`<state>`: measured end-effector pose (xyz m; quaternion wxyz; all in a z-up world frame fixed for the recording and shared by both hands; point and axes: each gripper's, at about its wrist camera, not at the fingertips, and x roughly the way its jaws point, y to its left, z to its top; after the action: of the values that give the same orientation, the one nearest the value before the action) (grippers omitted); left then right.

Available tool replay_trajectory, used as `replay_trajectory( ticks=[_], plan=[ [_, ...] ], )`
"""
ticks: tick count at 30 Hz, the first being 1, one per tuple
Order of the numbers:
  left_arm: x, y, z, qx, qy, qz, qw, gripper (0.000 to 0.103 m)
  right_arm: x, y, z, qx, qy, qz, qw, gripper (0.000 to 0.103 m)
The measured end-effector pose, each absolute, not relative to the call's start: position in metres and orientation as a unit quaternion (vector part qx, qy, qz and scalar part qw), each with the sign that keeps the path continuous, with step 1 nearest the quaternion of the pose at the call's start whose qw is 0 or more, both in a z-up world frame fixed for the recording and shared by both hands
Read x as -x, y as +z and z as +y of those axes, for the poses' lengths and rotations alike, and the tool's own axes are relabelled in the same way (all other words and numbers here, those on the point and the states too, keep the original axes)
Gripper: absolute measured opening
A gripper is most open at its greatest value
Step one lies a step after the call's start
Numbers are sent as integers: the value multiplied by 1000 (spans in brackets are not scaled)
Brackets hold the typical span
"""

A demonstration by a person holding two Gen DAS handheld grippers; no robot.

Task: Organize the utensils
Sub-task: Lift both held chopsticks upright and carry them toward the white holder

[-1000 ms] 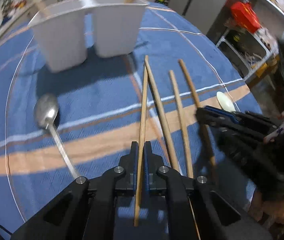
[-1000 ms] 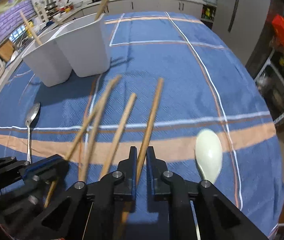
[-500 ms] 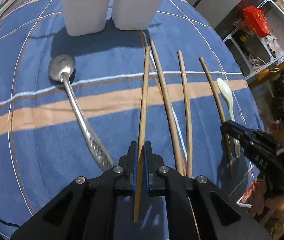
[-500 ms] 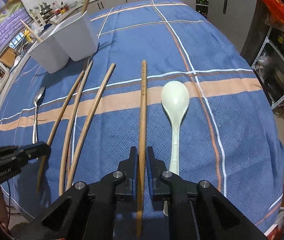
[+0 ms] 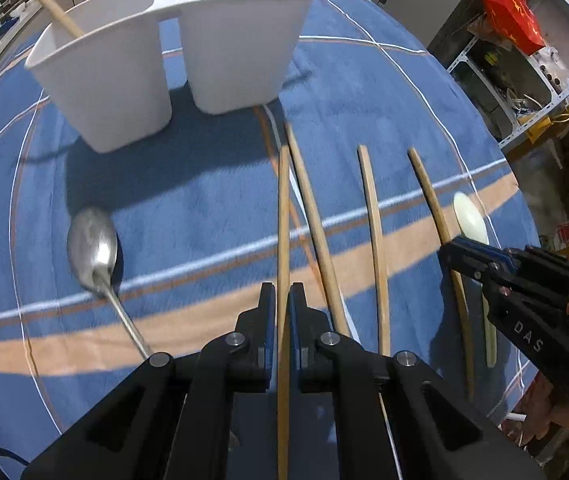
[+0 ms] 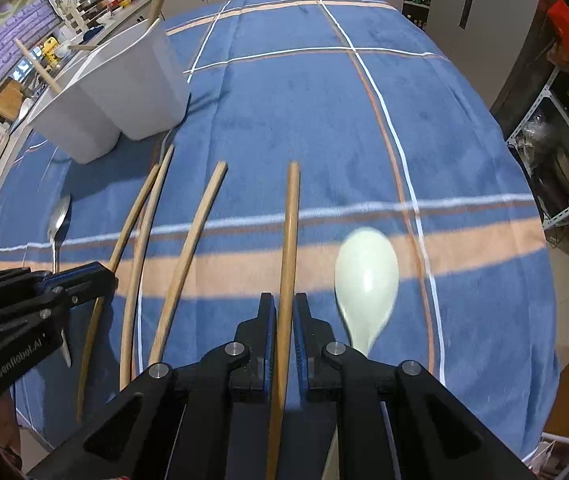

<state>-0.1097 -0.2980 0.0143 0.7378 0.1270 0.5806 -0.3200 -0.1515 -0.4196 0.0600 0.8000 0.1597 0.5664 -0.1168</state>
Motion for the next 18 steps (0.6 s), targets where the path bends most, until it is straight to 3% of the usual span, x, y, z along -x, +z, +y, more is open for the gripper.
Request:
replay_trajectory(
  ticks=[15, 18],
  plan=[
    [107, 13, -313, -135, -328, 537, 765, 6, 118, 62, -407, -116, -159, 554, 809, 10],
    [108, 12, -307, -108, -344, 535, 764, 5, 125, 64, -407, -158, -125, 534, 821, 7]
  ],
)
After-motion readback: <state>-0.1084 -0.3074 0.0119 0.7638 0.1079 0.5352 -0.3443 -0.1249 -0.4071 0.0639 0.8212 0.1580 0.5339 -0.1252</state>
